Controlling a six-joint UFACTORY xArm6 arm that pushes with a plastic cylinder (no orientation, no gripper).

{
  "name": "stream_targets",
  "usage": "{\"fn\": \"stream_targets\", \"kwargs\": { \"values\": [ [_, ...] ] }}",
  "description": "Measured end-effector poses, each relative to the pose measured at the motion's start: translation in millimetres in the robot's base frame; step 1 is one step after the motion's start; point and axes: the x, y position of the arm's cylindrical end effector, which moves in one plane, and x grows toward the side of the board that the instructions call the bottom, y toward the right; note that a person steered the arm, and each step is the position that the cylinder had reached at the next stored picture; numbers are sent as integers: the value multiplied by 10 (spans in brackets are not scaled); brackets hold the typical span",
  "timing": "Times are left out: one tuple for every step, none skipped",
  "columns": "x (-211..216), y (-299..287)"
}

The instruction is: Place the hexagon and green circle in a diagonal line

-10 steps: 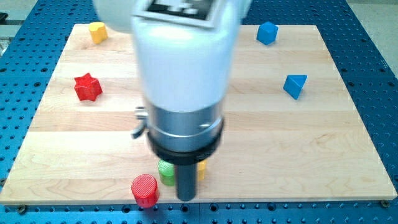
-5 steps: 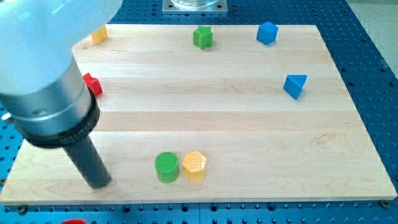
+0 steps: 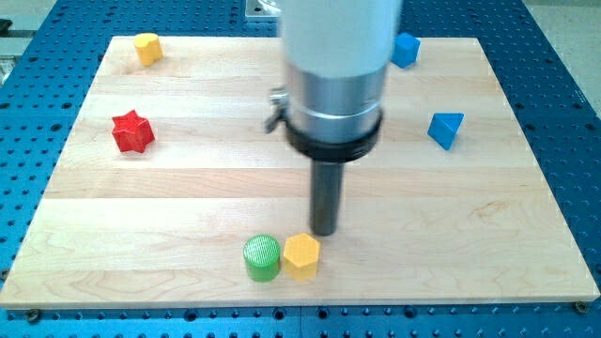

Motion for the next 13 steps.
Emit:
{"fn": "stream_targets", "kwargs": {
  "values": [
    [740,303],
    [793,149],
    [632,-416],
    [371,-650],
    [261,-379],
    [254,59],
    [3,113],
    [-14,73],
    [-12,234],
    [110,259],
    [-214,595],
    [-638,1410],
    [-1004,2201]
  ]
}}
